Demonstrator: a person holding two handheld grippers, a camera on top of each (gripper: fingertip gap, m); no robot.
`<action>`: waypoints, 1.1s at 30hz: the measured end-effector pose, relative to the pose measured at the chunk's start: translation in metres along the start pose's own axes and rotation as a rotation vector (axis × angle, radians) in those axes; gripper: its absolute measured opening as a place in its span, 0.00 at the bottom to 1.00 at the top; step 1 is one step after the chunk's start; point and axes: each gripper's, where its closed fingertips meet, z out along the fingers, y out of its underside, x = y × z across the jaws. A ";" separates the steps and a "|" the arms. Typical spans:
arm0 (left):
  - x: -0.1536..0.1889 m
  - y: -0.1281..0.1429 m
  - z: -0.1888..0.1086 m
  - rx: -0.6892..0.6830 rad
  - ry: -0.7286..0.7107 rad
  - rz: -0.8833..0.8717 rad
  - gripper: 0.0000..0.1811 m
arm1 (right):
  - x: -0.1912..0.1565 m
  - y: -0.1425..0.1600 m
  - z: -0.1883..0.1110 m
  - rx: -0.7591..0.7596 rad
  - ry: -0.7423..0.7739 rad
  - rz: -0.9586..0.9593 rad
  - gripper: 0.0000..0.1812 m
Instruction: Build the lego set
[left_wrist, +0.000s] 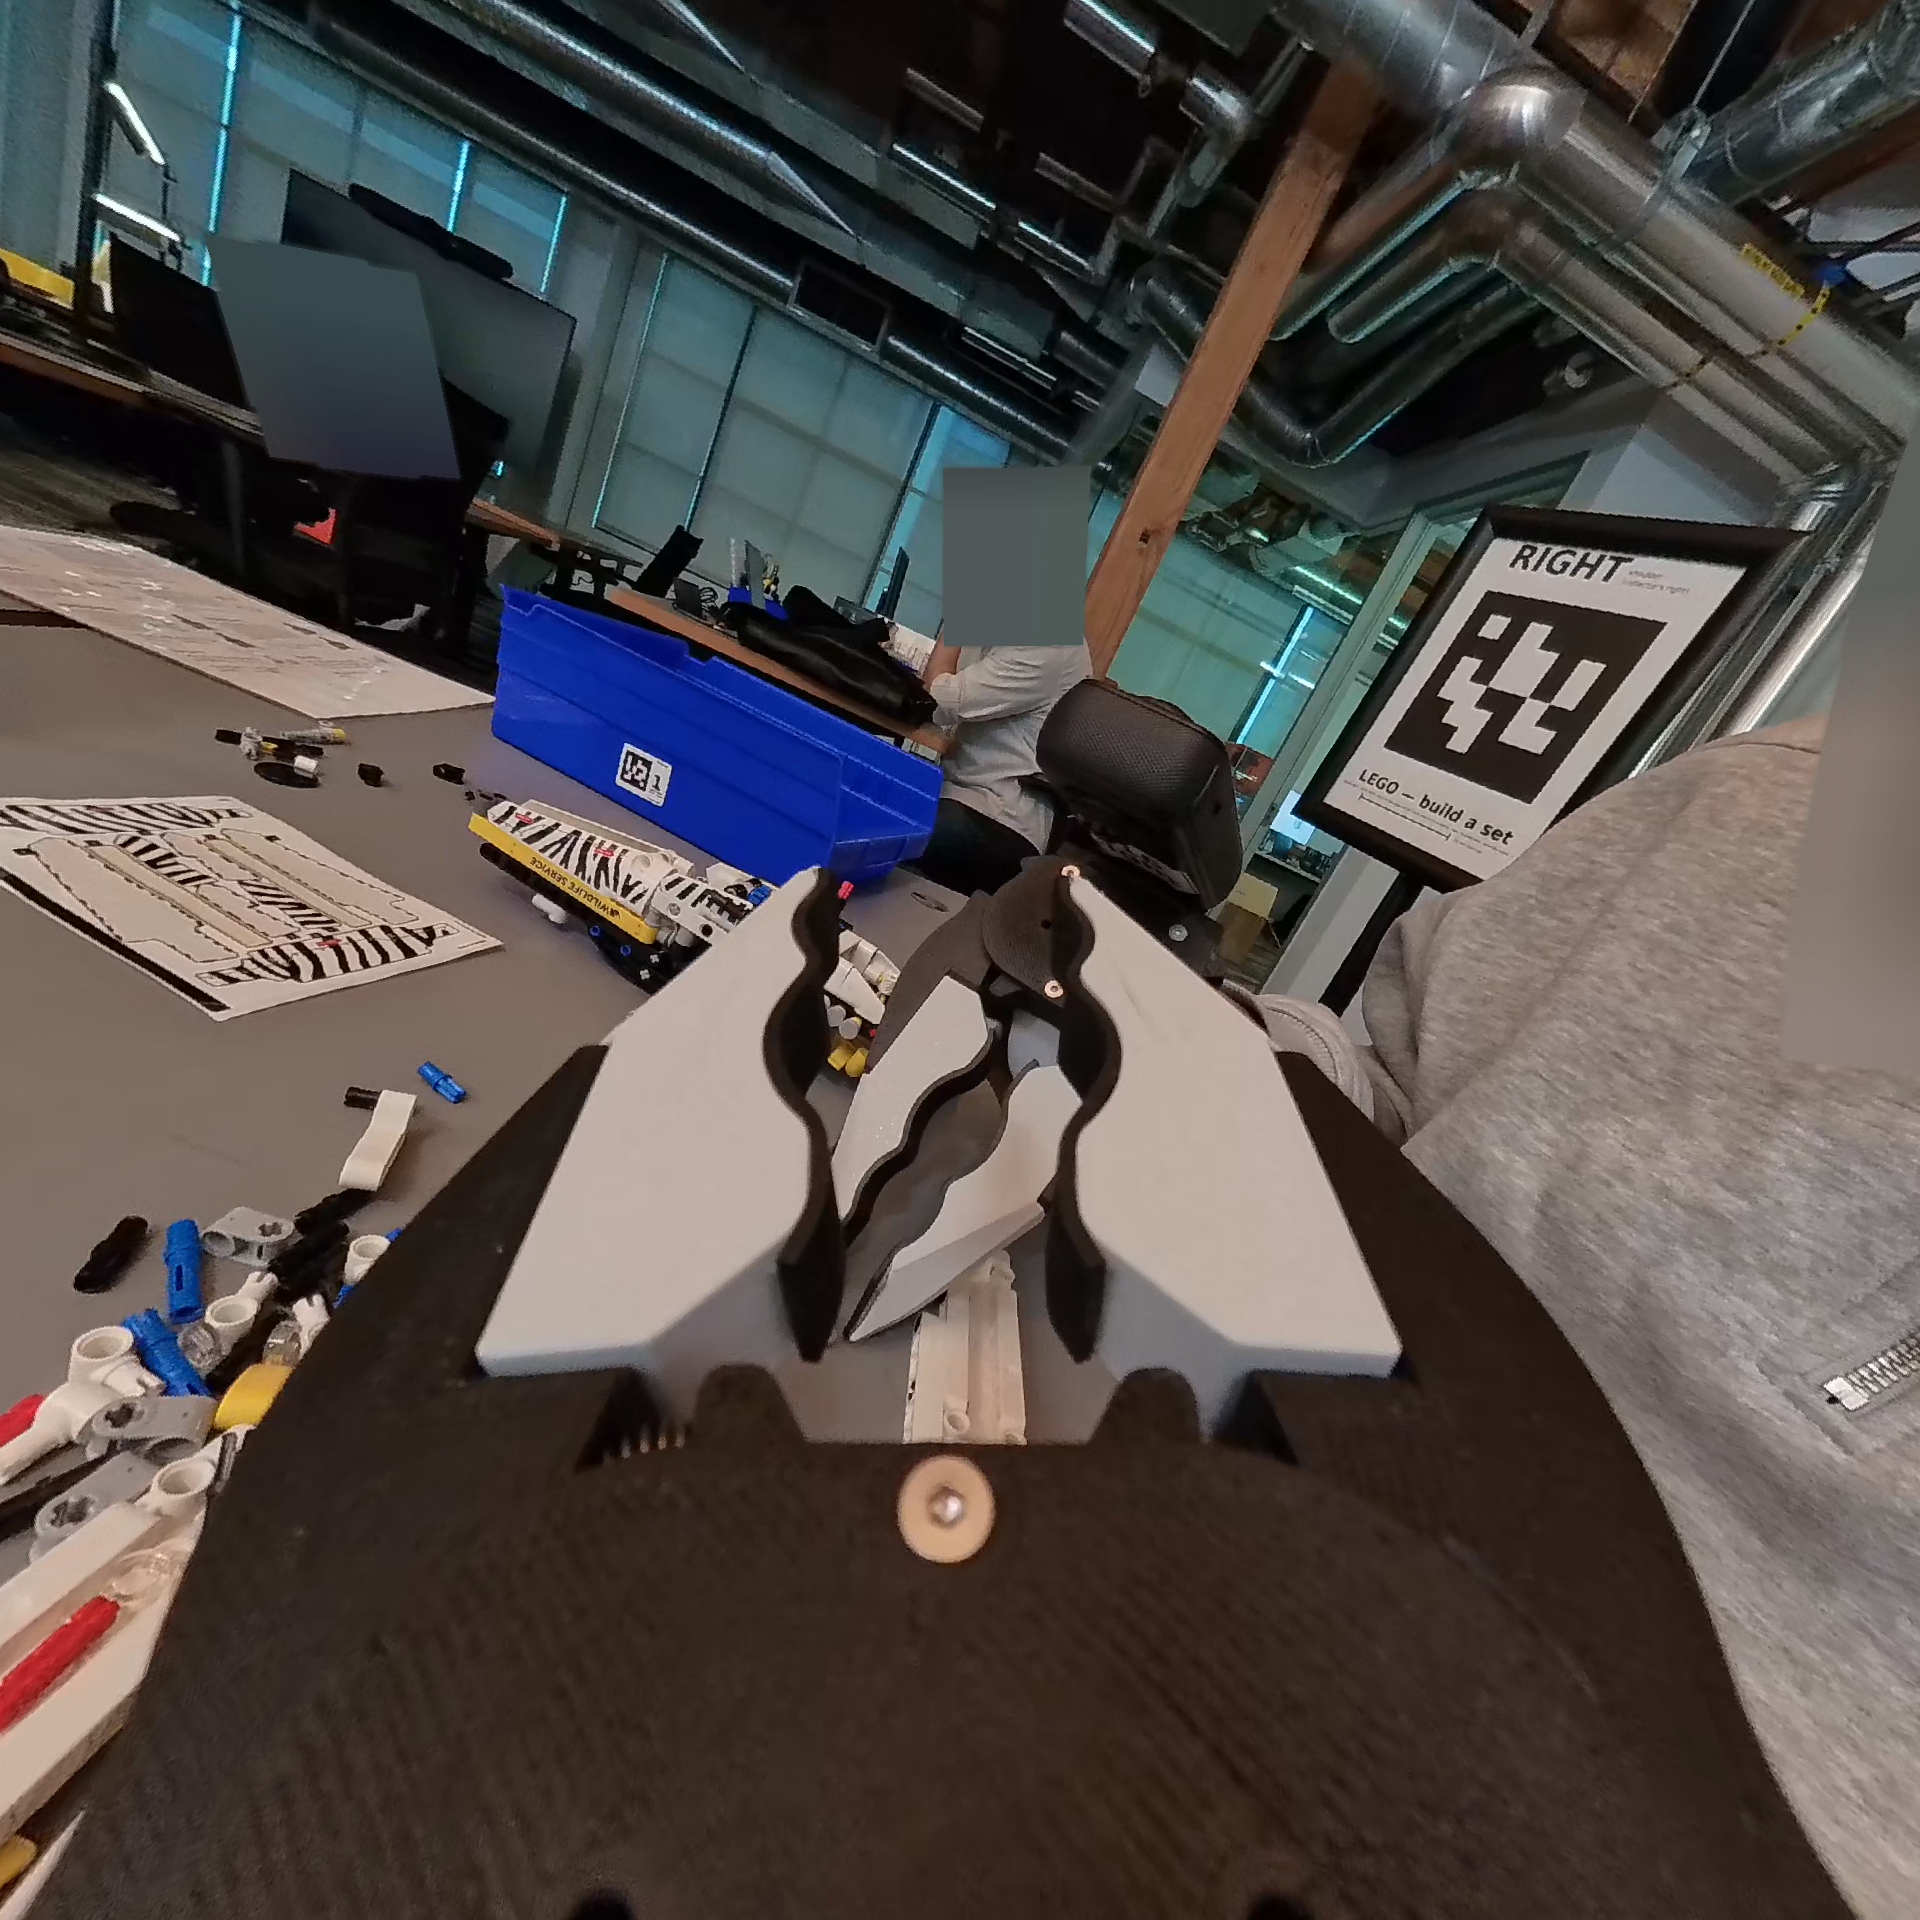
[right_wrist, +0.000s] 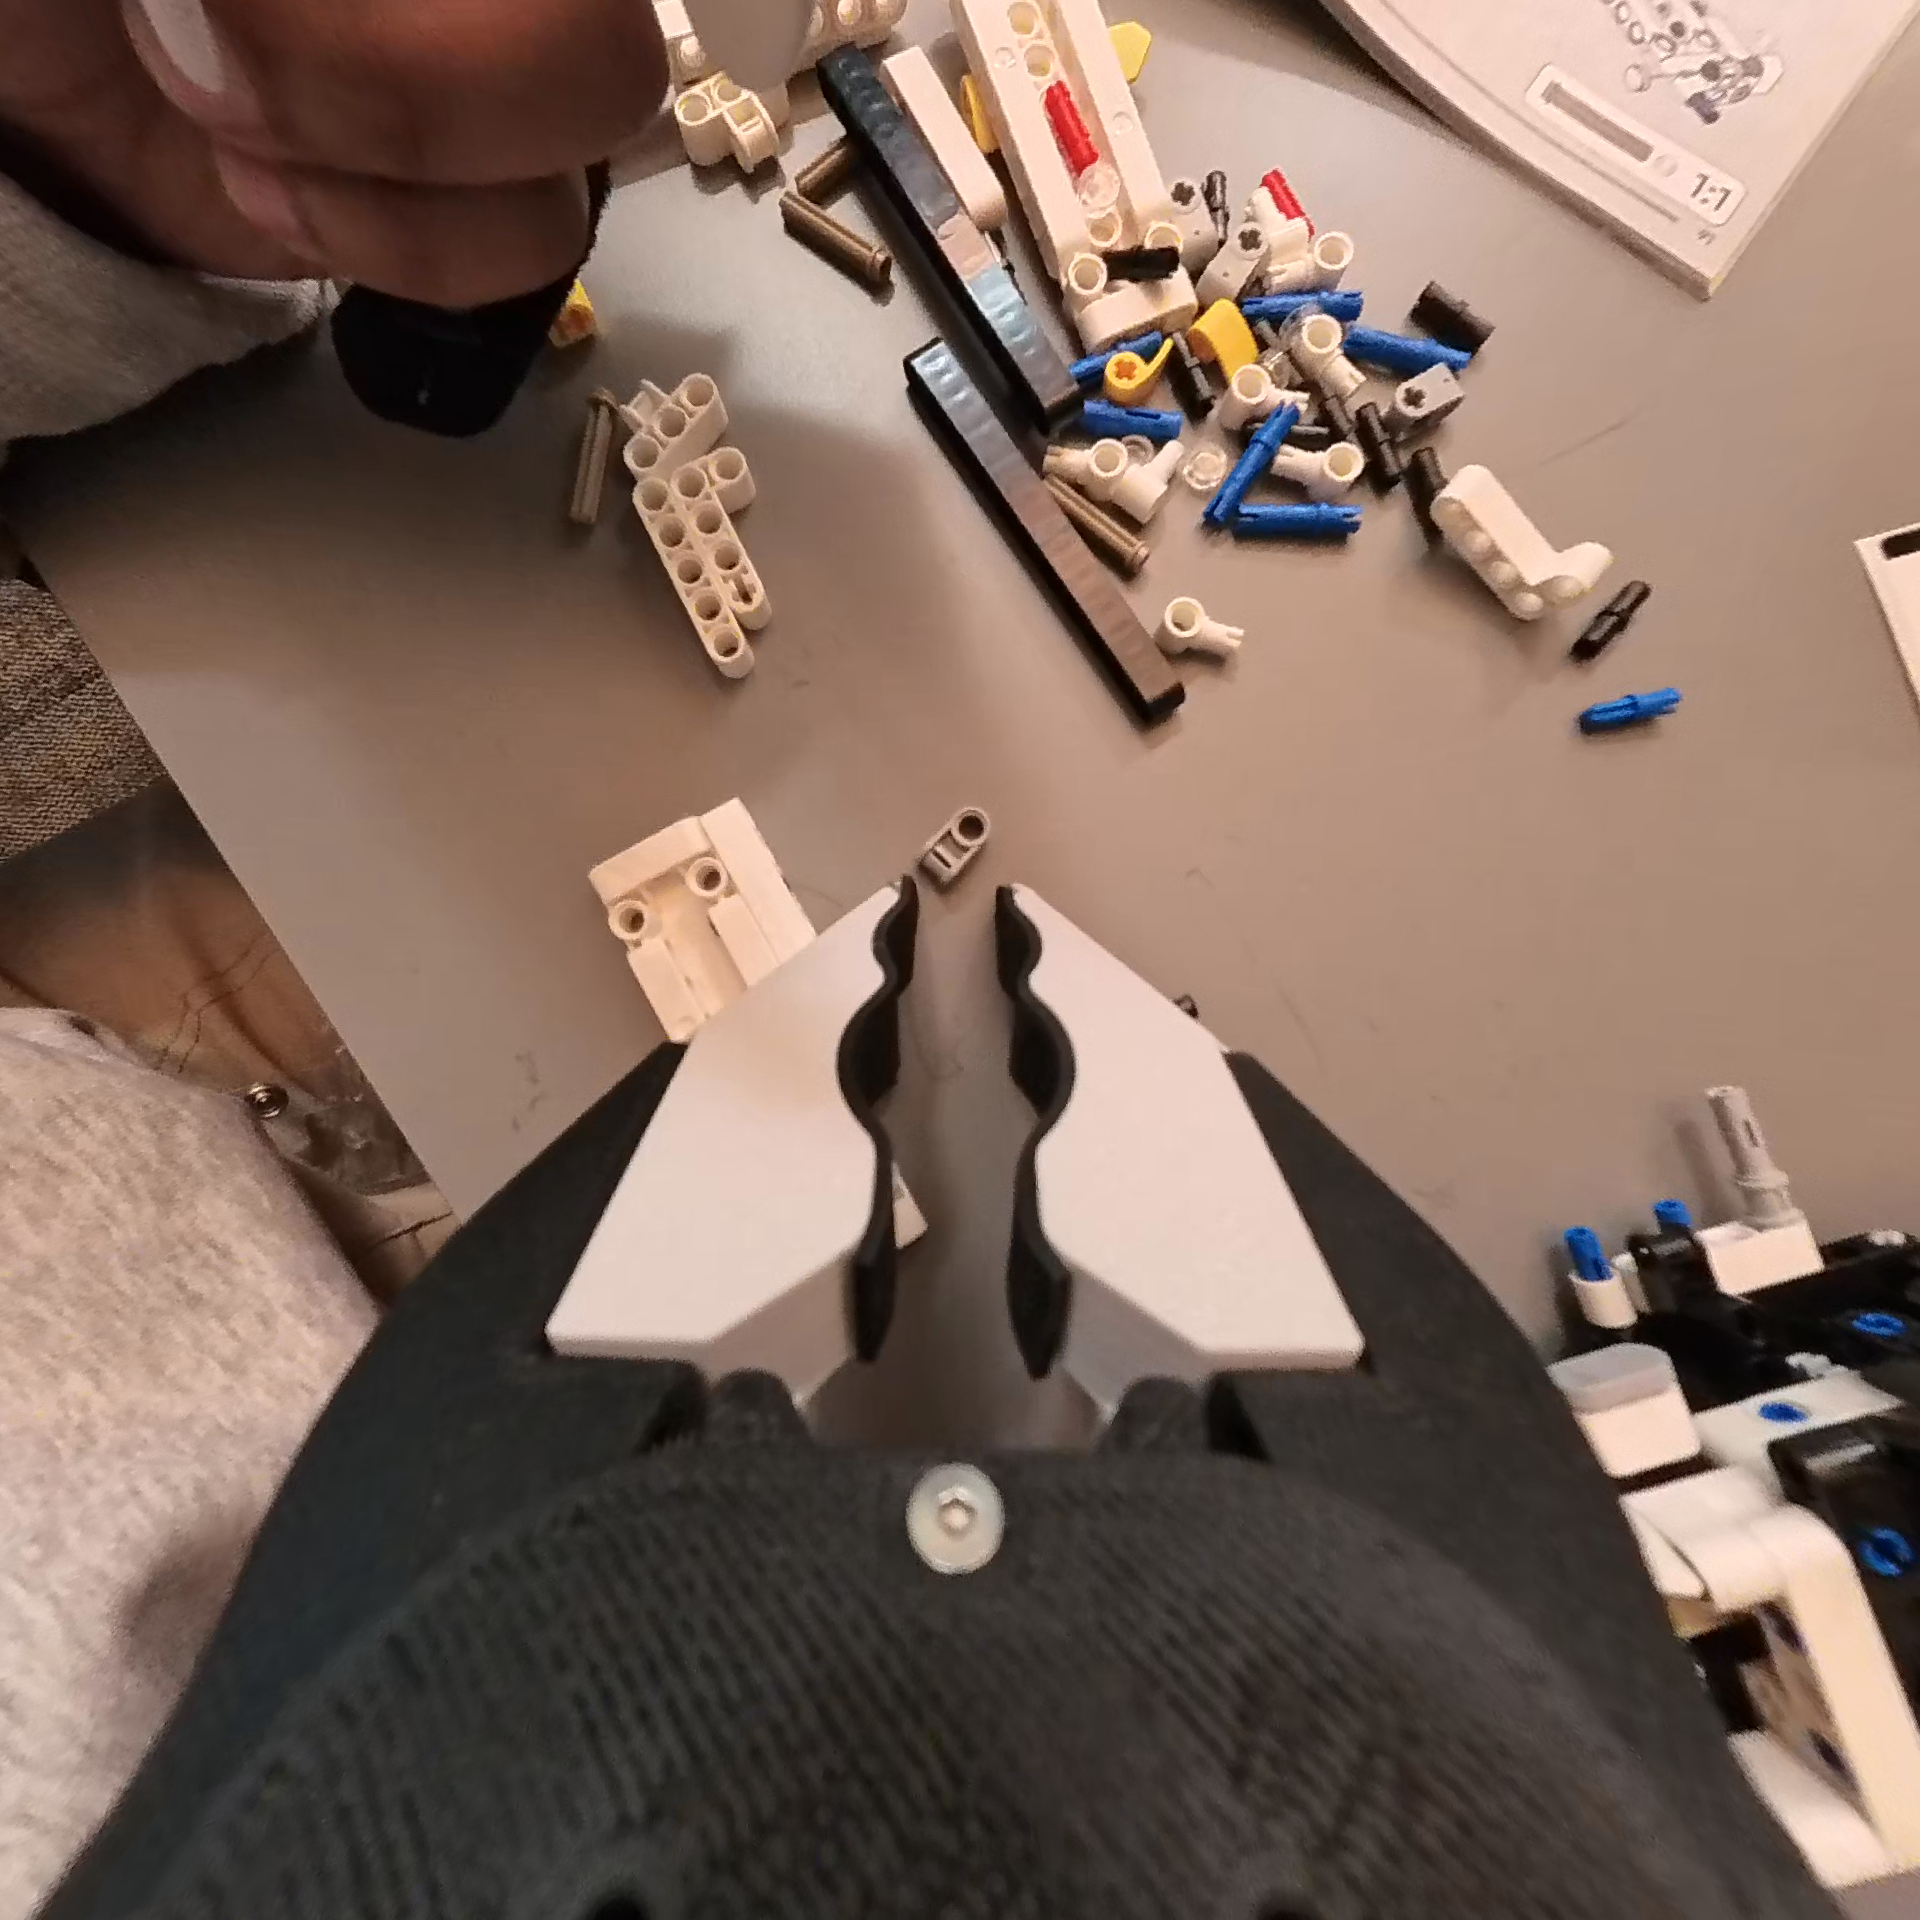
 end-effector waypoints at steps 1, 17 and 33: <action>0.000 0.000 0.000 0.000 0.000 0.000 0.22 | 0.000 0.000 0.000 0.000 0.000 -0.001 0.07; 0.000 0.000 0.000 0.000 0.000 -0.002 0.22 | -0.008 -0.007 0.005 0.020 -0.028 -0.011 0.07; 0.000 0.000 0.000 0.000 0.001 -0.003 0.22 | -0.013 -0.007 0.005 0.006 -0.036 -0.020 0.07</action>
